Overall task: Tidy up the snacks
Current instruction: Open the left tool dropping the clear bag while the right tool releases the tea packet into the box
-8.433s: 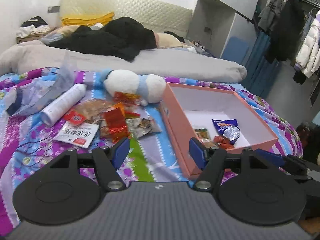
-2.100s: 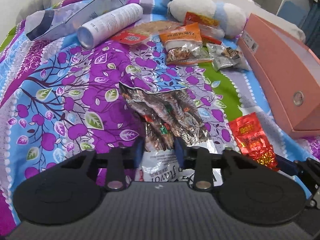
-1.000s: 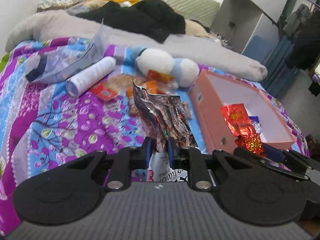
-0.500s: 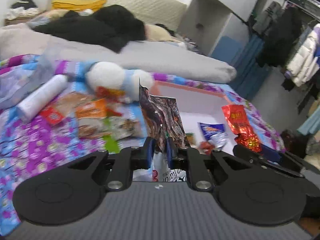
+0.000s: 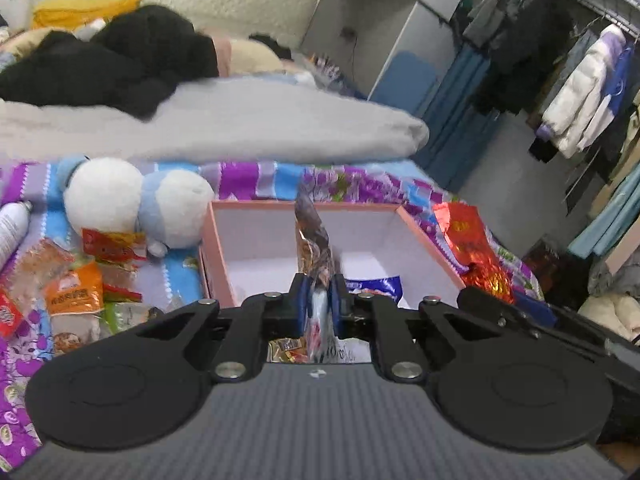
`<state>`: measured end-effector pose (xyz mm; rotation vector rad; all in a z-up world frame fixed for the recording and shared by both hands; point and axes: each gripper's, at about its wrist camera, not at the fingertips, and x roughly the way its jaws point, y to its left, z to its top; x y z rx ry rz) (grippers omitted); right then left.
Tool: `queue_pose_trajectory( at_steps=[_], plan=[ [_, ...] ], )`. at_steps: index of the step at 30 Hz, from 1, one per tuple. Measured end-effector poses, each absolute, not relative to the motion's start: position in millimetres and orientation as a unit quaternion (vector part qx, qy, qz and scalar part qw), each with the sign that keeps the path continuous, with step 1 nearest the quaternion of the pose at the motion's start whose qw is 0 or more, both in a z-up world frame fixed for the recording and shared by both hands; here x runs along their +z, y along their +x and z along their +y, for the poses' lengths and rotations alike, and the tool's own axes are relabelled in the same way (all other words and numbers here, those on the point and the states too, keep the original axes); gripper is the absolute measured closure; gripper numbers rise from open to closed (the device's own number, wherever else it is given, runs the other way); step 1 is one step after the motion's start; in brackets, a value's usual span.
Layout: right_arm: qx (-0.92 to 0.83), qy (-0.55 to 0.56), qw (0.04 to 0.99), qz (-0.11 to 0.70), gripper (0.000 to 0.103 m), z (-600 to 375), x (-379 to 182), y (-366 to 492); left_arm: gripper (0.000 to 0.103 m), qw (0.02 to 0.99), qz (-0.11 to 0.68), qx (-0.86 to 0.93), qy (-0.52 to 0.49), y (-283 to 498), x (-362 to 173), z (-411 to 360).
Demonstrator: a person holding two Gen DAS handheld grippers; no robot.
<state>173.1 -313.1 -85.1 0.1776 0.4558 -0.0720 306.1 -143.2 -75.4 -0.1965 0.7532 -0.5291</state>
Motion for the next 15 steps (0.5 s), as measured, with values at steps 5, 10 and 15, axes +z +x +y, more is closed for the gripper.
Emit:
queue_pose_trajectory(
  at_steps=[5,10,15],
  plan=[
    [-0.037,0.077,0.957,0.279,0.049,-330,-101,209,0.092,0.881,0.398,-0.24,-0.087,341,-94,-160],
    [-0.028,0.072,0.932,0.353,0.049,-344,-129,238,0.092,0.868,0.43,-0.236,-0.075,359,-112,-171],
    [-0.041,0.068,0.914,0.399,0.049,-356,-155,253,0.092,0.873,0.429,-0.229,-0.035,368,-117,-185]
  ],
)
